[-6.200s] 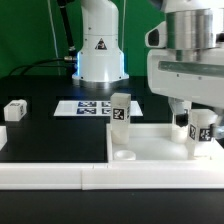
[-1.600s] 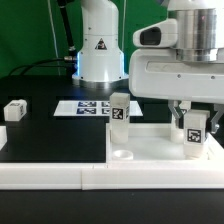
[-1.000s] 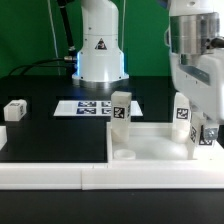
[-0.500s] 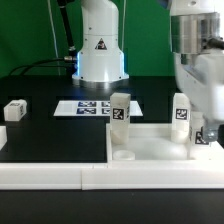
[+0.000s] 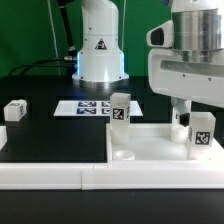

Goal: Assemble square table

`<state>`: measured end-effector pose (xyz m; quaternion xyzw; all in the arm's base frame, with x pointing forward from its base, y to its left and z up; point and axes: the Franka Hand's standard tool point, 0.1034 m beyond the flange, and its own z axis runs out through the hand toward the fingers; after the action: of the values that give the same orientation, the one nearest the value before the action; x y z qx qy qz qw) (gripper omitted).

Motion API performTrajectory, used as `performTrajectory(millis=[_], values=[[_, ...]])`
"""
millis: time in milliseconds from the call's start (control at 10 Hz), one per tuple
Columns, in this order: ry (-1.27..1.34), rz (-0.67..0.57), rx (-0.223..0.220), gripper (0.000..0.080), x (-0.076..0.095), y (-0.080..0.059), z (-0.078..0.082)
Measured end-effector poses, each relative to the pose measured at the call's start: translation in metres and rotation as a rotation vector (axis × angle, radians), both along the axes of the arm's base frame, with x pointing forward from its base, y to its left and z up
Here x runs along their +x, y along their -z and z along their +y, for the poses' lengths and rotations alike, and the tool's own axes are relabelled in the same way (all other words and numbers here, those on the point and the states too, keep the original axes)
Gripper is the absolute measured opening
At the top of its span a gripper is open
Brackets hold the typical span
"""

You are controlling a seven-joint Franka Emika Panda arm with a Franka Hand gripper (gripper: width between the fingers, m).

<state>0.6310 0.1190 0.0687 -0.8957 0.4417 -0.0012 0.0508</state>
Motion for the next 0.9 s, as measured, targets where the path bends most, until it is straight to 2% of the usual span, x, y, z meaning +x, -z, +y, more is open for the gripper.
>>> performTrajectory(millis=[100, 400, 600, 700, 800, 900], values=[[-0.225, -0.017, -0.018, 0.0648, -0.0014, 0.0029, -0.0047], [-0.661, -0.063, -0.065, 0.0648, 0.0009, 0.0031, -0.0002], [-0.639, -0.067, -0.073, 0.0626, 0.002, 0.0026, 0.0015], [-0.626, -0.066, -0.072, 0.0498, 0.0021, 0.0026, 0.001], [-0.574, -0.062, -0.068, 0.0498, 0.002, 0.0027, 0.0016], [-0.486, -0.056, -0.063, 0.033, 0.002, 0.0028, 0.0004]])
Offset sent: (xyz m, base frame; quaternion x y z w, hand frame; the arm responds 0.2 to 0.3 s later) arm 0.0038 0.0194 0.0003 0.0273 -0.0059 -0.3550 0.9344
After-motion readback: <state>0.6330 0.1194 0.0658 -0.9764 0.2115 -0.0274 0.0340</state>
